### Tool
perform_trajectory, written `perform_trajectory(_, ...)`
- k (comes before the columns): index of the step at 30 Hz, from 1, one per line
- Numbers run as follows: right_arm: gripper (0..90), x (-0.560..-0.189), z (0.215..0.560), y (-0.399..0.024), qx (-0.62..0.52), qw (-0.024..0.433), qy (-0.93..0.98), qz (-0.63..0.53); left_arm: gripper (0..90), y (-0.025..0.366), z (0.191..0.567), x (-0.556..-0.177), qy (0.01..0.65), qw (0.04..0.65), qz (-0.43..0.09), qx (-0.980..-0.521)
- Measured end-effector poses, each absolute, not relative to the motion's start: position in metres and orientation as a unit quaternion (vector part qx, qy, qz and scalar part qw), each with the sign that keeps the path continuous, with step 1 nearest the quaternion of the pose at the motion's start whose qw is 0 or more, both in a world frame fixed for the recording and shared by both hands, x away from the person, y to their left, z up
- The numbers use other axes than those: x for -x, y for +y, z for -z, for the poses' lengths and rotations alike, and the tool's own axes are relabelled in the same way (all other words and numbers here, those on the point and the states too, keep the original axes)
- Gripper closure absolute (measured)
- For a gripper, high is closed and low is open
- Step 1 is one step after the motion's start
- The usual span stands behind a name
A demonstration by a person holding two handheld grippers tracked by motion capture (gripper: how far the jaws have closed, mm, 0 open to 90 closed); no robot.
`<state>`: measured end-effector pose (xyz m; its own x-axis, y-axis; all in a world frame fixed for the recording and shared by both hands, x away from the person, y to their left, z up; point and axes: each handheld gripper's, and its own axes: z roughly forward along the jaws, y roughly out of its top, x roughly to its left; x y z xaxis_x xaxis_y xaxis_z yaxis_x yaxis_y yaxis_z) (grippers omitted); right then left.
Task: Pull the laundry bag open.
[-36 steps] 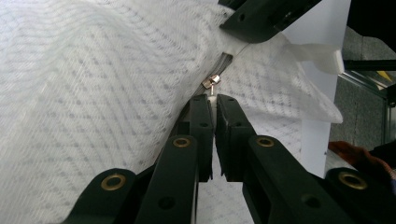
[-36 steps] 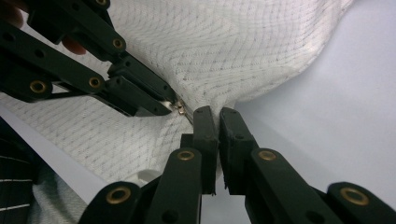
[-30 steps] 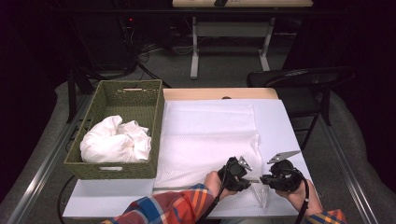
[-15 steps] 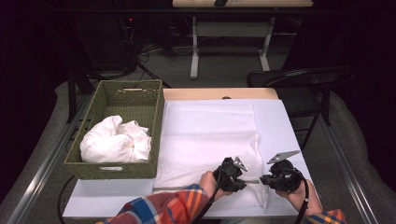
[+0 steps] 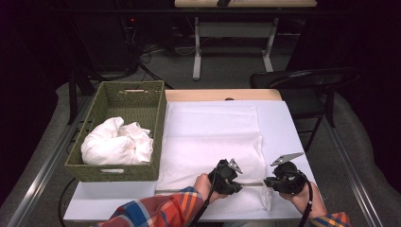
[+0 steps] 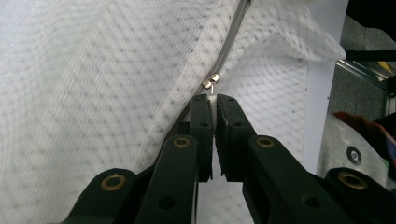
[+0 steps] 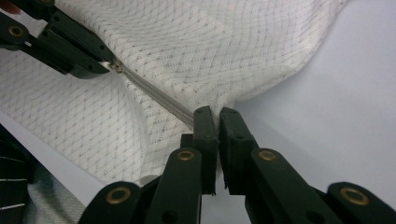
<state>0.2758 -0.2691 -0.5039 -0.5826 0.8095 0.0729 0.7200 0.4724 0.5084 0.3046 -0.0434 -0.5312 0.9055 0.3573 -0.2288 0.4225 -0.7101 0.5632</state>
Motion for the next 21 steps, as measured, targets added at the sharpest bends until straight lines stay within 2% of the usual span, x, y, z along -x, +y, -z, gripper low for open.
perform_trajectory(21,86.4,-0.277,0.504,-0.270,-0.449,0.089,0.854,-0.247,85.7,-0.010,0.523,-0.305,0.226,0.316,0.049,-0.920)
